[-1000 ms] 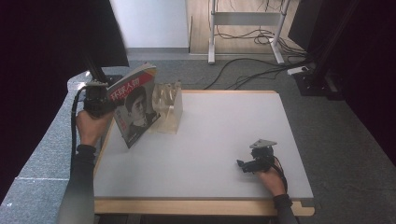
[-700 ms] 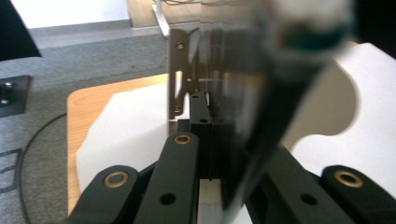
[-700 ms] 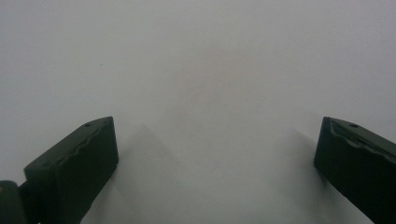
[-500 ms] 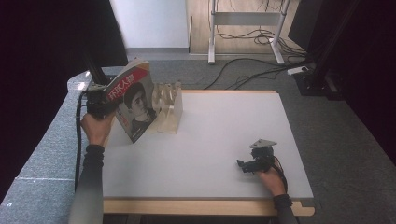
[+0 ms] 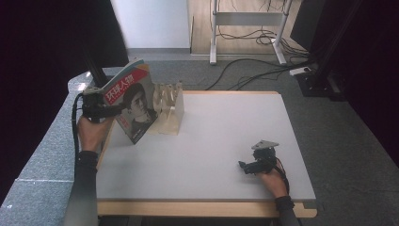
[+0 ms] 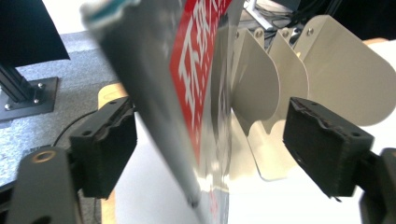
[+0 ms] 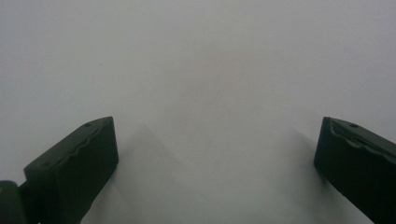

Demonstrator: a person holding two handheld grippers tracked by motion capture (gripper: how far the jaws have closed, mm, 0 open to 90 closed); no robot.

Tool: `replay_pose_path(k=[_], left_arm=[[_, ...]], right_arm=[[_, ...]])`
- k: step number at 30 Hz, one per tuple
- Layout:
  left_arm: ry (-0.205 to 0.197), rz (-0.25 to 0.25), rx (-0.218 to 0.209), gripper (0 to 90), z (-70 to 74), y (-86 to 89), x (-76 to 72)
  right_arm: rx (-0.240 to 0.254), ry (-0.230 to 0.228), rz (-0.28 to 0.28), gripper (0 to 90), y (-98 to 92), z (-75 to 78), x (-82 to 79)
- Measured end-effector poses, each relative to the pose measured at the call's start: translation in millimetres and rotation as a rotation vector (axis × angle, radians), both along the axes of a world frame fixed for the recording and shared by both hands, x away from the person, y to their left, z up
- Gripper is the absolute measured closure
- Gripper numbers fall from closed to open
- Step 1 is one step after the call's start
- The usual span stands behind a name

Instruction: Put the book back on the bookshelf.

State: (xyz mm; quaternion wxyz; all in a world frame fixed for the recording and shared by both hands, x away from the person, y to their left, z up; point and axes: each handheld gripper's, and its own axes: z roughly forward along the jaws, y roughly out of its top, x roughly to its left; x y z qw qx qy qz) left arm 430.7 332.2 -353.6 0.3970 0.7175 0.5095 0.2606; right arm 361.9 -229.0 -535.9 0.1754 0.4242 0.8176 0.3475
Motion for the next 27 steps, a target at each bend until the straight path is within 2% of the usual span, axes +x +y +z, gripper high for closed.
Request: replay_pose_path(k=[2,10,17,22,27], left_arm=[[0.006,-0.009,-0.004,14.3,0.8,2.9,-4.5],[0.007,-0.055,-0.072,7.5,4.6,15.8,-25.4],[0.018,-0.090,-0.041,1.7,6.3,14.1,-42.8],[0.021,-0.127,-0.050,0.0,5.5,11.0,-52.2],[0.020,-0.179,-0.018,0.0,1.3,-2.1,-66.1]], right_arm=[[0.000,0.000,0.000,0.0,0.0,0.0,0.0],[-0.001,-0.002,0.001,0.0,0.1,0.0,0.1],[-0.002,-0.001,0.003,0.0,0.0,0.0,0.1],[-0.002,-0.002,0.003,0.0,0.0,0.0,0.1],[-0.002,-0.002,0.003,0.0,0.0,0.0,0.0]])
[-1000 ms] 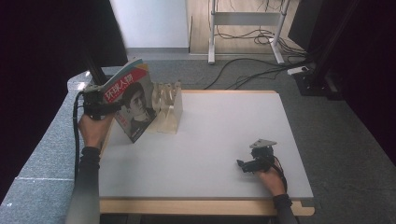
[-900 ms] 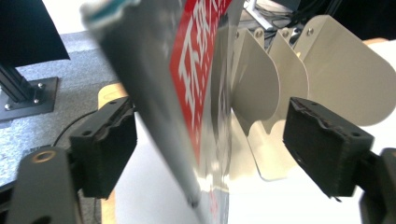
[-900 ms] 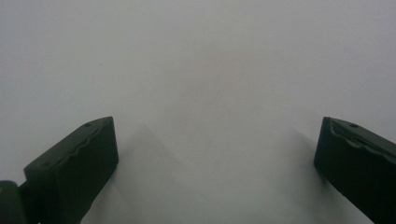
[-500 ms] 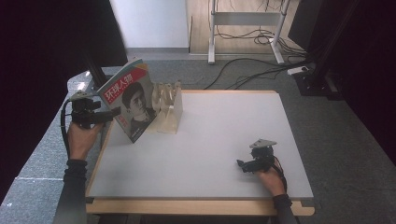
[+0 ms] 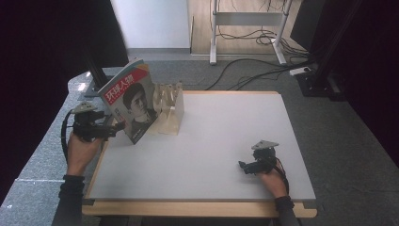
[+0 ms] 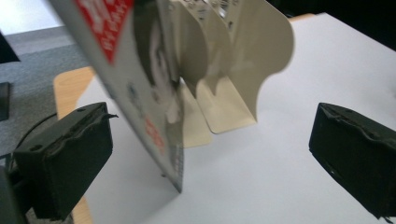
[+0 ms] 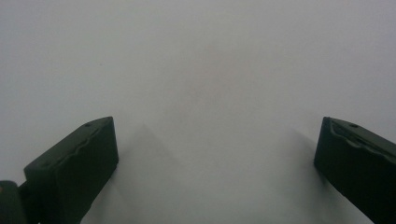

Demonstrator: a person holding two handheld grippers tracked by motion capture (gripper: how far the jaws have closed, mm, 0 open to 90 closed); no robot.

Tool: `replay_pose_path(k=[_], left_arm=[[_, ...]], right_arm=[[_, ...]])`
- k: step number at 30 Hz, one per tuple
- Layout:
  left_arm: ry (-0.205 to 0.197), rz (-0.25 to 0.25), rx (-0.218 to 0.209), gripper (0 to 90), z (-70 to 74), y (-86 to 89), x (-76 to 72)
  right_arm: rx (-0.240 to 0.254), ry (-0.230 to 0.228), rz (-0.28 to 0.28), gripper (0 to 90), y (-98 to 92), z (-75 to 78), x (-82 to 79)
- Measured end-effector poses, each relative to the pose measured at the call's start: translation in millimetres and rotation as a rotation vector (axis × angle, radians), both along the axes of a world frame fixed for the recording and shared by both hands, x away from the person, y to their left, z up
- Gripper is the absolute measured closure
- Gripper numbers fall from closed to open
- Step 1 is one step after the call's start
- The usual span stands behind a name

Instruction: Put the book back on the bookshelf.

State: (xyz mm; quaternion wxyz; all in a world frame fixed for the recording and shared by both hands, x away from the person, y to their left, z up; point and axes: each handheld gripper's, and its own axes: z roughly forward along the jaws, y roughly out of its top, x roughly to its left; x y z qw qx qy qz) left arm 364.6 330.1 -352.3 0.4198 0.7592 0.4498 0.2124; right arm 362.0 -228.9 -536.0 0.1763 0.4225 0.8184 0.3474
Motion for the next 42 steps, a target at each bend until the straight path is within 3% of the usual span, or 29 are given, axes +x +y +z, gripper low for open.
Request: replay_pose_path(k=[7,15,19,26,36,38,42], left_arm=[[-0.003,-0.070,0.039,0.0,-4.4,-22.9,-12.8],[0.000,-0.144,0.022,0.0,-12.4,-48.3,-17.6],[0.008,-0.205,0.031,0.0,-23.5,-70.2,-17.7],[0.023,-0.267,0.026,0.0,-40.6,-97.6,-13.9],[0.045,-0.301,0.035,0.0,-64.6,-119.5,-7.3],[0.054,-0.302,0.054,0.0,-74.9,-124.6,-4.6],[0.067,-0.311,0.045,0.0,-89.4,-128.2,-1.1]], right_arm=[[0.000,0.001,-0.002,0.0,0.2,0.1,-0.2],[-0.001,0.000,-0.001,0.0,0.1,0.0,-0.1],[0.000,0.001,-0.002,0.0,0.1,0.1,-0.2],[0.000,0.003,-0.004,0.0,0.3,0.1,-0.4],[0.000,0.002,-0.004,0.0,0.2,0.1,-0.5],[0.000,0.002,-0.004,0.0,0.2,0.1,-0.5],[0.000,0.002,-0.004,0.0,0.2,0.1,-0.6]])
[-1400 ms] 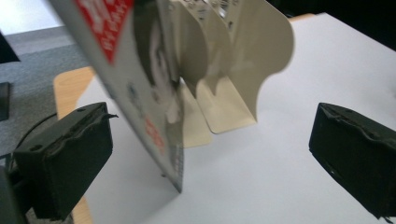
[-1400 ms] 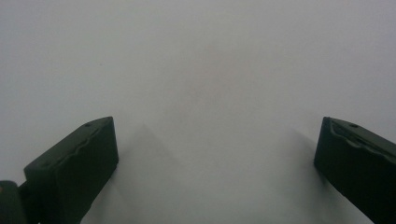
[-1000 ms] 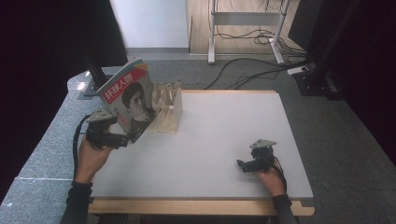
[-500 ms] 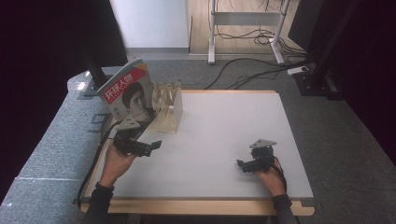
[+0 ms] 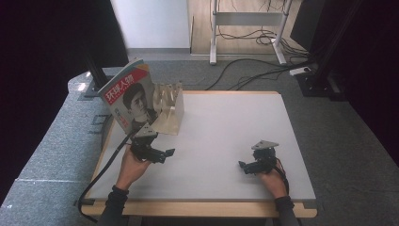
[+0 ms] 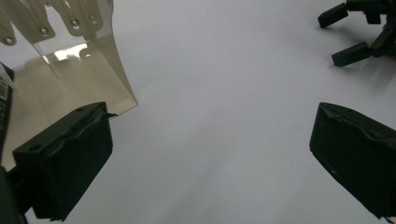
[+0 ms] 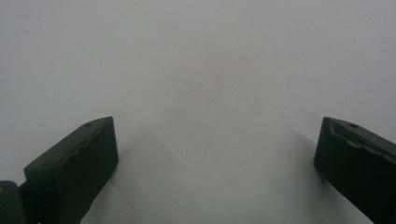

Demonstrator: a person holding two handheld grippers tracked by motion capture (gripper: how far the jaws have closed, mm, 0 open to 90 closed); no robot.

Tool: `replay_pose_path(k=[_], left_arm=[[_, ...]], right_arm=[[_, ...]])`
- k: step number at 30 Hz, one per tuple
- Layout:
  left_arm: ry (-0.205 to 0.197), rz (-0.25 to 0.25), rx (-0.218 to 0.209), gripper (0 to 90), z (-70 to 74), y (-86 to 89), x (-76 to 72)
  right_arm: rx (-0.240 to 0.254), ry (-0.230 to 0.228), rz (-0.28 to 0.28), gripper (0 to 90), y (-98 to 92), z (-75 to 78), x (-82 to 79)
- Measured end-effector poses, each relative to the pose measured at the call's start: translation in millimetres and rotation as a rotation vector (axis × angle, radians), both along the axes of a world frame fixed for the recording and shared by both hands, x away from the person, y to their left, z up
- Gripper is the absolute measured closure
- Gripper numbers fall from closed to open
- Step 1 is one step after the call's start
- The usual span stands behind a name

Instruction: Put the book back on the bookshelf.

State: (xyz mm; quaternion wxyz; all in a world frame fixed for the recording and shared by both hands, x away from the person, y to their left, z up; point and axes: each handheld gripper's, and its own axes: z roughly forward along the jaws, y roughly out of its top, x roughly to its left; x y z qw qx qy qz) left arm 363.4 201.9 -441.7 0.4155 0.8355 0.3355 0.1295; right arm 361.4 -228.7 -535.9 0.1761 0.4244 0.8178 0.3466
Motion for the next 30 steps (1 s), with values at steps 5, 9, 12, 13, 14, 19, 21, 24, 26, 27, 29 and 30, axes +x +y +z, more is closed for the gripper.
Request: replay_pose_path(k=[5,9,12,13,14,19,21,24,26,27,29,30], left_arm=[[0.019,-0.002,0.000,0.0,-18.0,-2.4,4.0],[0.032,0.002,0.008,0.0,-32.4,-4.6,5.5],[0.041,0.005,0.019,0.0,-42.9,-6.4,6.2],[0.045,0.005,0.022,0.0,-46.2,-6.9,6.4],[0.050,0.006,0.023,0.0,-49.3,-7.7,6.6],[0.064,0.006,0.037,0.0,-64.6,-11.3,7.0],[0.072,0.005,0.044,0.0,-69.5,-12.5,6.8],[0.071,0.013,0.066,0.0,-76.6,-14.3,5.5],[0.079,0.013,0.091,0.0,-83.2,-16.1,4.5],[0.078,0.013,0.103,0.0,-84.4,-17.3,4.2],[0.068,0.017,0.118,0.0,-84.3,-18.8,3.1],[0.066,0.024,0.130,0.0,-84.6,-19.7,2.9]], right_arm=[[0.000,0.000,0.000,0.0,0.0,0.0,0.0],[0.000,0.000,0.000,0.0,0.0,0.0,-0.1],[0.000,-0.001,0.000,0.0,0.0,-0.1,-0.1],[-0.001,0.000,0.000,0.0,-0.1,-0.1,-0.1],[0.000,0.000,0.000,0.0,0.0,-0.1,-0.1],[0.000,0.000,0.001,0.0,-0.1,-0.1,-0.1],[-0.001,0.000,0.000,0.0,-0.1,-0.1,-0.1],[-0.001,0.000,0.000,0.0,0.0,-0.1,-0.2],[-0.001,0.000,0.001,0.0,-0.1,-0.1,-0.1],[-0.001,0.000,0.000,0.0,0.0,-0.1,-0.1],[-0.001,0.000,0.000,0.0,0.0,-0.1,-0.1],[-0.001,0.000,0.000,0.0,0.0,-0.1,-0.1]])
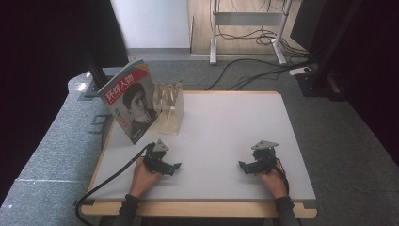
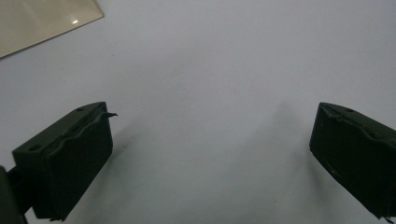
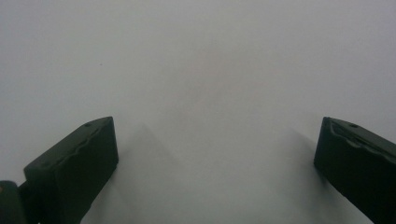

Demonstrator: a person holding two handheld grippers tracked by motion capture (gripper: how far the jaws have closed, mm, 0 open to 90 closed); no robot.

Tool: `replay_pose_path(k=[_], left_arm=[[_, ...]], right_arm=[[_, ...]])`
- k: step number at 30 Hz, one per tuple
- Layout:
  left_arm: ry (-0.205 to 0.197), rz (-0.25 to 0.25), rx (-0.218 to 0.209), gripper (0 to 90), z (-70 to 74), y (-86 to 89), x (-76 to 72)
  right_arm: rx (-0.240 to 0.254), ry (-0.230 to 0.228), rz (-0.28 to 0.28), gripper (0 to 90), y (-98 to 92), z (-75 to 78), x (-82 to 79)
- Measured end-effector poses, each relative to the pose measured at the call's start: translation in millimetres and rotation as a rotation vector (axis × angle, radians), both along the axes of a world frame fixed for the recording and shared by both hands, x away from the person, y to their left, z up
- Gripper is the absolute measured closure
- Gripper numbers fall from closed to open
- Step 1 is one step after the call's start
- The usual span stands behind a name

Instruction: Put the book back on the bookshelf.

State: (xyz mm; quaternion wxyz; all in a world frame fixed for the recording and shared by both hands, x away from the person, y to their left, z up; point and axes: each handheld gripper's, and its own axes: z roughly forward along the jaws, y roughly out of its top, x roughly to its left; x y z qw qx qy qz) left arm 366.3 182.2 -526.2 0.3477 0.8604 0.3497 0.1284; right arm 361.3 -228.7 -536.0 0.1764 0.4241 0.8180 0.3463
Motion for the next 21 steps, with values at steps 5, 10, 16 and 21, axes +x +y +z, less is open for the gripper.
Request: replay_pose_path(k=[5,10,16,21], left_arm=[[0.011,0.002,0.042,0.0,-1.7,-4.6,-0.1],[0.017,0.008,0.038,0.0,-2.0,-4.5,-0.1],[0.016,0.009,0.036,0.0,-2.4,-4.4,-0.5],[0.019,0.008,0.035,0.0,-2.3,-4.2,-0.3]], right_arm=[[0.000,0.000,0.000,0.0,0.0,0.0,0.0],[0.000,-0.001,-0.001,0.0,0.1,-0.1,0.0],[-0.001,-0.002,0.000,0.0,0.0,-0.2,-0.2],[0.004,-0.003,-0.001,0.0,0.0,-0.6,-0.7]])
